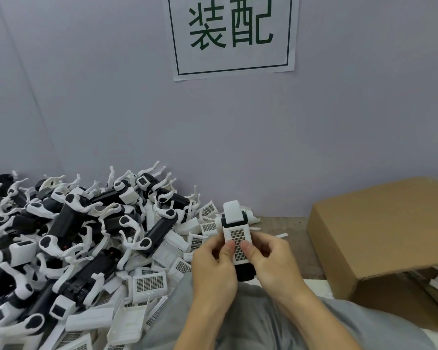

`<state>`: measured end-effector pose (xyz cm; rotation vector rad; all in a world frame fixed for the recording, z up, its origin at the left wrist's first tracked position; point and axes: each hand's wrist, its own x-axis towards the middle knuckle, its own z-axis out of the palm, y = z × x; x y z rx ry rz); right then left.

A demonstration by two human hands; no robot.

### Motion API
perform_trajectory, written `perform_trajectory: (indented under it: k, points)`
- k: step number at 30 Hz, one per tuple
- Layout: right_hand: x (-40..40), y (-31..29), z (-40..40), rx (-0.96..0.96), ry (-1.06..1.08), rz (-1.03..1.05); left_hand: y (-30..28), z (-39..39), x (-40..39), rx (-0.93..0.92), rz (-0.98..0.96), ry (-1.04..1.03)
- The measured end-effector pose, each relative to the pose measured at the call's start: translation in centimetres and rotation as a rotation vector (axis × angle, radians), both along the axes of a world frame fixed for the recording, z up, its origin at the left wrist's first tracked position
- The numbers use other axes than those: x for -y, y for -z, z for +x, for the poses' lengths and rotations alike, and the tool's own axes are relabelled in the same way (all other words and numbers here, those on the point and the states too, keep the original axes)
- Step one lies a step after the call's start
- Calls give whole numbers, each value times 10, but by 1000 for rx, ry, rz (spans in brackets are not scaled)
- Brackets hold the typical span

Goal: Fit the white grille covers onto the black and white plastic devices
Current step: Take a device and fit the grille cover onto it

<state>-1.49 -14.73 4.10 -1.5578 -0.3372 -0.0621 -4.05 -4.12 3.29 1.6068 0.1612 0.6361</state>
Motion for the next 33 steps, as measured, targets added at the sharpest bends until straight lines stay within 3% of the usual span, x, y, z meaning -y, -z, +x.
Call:
perform_trajectory:
  k: [8,13,18,22,26,29,33]
  points:
    - [9,-3,1,-215,-113,322,-2,-4,4,-34,52,208]
    - [8,-3,1,-139,-49,228,-3,-5,2,-47,102,150]
    - [4,-2,1,-43,-13,201,-5,-4,-1,-26,-21,149]
    - [-2,3,-1,136,185,-51,-3,-4,-1,-19,-150,155]
    - [-2,2,-7,360,167,-450,-4,-2,-2,-57,-274,154]
    - [2,9,-3,323,175,-747,-5,0,1,-79,-333,204]
    - [11,11,3,256,228,-563,-4,-3,3,-40,-170,179]
